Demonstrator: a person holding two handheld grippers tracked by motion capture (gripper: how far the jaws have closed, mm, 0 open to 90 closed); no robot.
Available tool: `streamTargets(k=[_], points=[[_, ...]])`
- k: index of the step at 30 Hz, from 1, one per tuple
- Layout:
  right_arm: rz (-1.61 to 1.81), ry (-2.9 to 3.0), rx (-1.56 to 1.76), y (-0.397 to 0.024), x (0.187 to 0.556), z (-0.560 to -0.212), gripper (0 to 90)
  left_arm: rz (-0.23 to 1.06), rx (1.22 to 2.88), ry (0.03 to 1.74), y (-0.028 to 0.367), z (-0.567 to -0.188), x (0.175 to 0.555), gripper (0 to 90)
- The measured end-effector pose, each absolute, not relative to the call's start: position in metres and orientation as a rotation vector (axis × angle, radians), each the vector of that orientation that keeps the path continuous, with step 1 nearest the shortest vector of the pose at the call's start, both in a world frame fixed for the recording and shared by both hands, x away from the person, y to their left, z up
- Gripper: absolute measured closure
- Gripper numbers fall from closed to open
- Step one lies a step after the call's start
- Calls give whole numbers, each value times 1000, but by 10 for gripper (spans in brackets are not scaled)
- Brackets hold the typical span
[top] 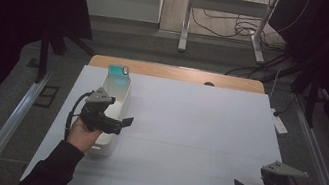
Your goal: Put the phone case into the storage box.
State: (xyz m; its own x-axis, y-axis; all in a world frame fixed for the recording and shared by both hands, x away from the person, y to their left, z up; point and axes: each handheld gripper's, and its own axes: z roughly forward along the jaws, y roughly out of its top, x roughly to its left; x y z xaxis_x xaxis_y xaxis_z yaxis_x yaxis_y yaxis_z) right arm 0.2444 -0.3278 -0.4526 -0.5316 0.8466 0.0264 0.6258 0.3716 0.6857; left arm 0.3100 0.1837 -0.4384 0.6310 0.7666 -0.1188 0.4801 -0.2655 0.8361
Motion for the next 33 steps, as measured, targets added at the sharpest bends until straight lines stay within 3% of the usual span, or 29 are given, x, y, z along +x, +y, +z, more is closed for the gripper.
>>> streamTargets(k=[33], points=[[932,2307,1293,-328,244,-453,0,374,1888,1006,203,-441,267,0]])
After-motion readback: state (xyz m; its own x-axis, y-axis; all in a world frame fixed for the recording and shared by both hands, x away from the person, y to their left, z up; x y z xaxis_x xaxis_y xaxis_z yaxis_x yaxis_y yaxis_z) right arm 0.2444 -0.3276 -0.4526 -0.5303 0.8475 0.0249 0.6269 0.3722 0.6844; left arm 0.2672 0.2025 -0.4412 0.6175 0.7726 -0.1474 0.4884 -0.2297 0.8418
